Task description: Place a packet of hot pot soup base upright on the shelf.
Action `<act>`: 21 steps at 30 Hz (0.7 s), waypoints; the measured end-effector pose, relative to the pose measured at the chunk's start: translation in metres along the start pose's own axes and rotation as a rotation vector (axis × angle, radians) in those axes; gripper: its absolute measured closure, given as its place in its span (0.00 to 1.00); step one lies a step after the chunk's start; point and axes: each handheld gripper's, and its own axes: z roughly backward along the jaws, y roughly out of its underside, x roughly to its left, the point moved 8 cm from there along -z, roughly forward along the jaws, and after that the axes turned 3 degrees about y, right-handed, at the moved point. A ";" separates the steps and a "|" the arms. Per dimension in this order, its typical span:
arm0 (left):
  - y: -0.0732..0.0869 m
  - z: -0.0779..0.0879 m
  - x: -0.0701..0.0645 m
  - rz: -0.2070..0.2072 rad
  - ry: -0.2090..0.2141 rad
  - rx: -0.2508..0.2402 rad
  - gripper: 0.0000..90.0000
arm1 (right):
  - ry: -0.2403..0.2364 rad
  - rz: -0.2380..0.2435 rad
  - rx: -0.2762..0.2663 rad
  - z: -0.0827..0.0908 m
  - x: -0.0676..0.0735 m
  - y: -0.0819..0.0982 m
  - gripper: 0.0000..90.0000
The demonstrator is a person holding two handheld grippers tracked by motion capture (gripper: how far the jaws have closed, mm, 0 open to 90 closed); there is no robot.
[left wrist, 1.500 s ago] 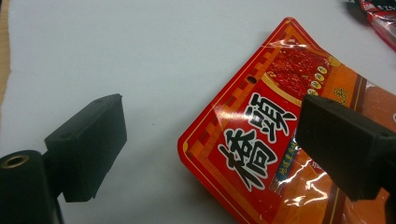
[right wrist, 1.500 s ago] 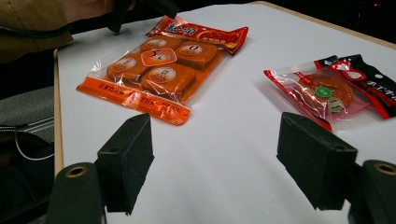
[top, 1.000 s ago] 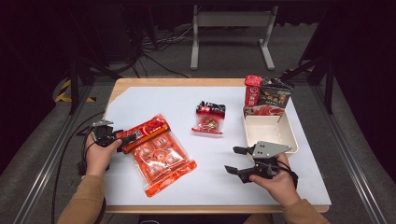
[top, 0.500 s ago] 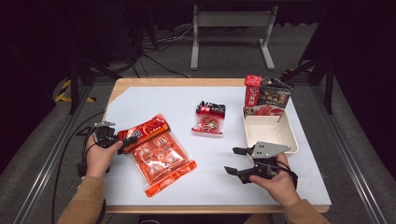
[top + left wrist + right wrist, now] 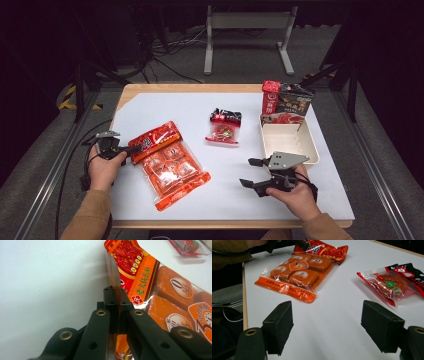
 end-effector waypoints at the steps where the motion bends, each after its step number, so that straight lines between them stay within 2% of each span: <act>1: -0.001 0.001 -0.001 -0.002 0.001 -0.001 1.00 | 0.000 -0.001 0.000 0.000 0.000 0.000 0.30; 3: -0.004 0.003 -0.003 -0.002 0.009 -0.017 1.00 | -0.001 -0.002 -0.002 0.001 0.000 0.000 0.30; 7: -0.010 0.010 -0.009 -0.032 0.014 -0.043 1.00 | -0.006 -0.011 -0.003 0.002 -0.001 -0.001 0.33; 8: -0.015 0.016 -0.015 -0.053 0.014 -0.064 1.00 | -0.008 -0.013 -0.003 0.003 -0.001 -0.001 0.34; 12: -0.027 0.028 -0.029 -0.089 0.021 -0.112 1.00 | -0.014 -0.015 0.000 0.004 -0.001 -0.001 0.36; 13: -0.030 0.032 -0.034 -0.096 0.037 -0.129 1.00 | -0.015 -0.014 0.003 0.005 -0.001 -0.001 0.38; 18: -0.040 0.045 -0.049 -0.121 0.067 -0.171 1.00 | -0.037 -0.009 0.027 0.007 -0.001 0.000 0.48; 21: -0.045 0.051 -0.058 -0.150 0.070 -0.189 1.00 | -0.043 -0.008 0.030 0.009 -0.002 -0.002 0.51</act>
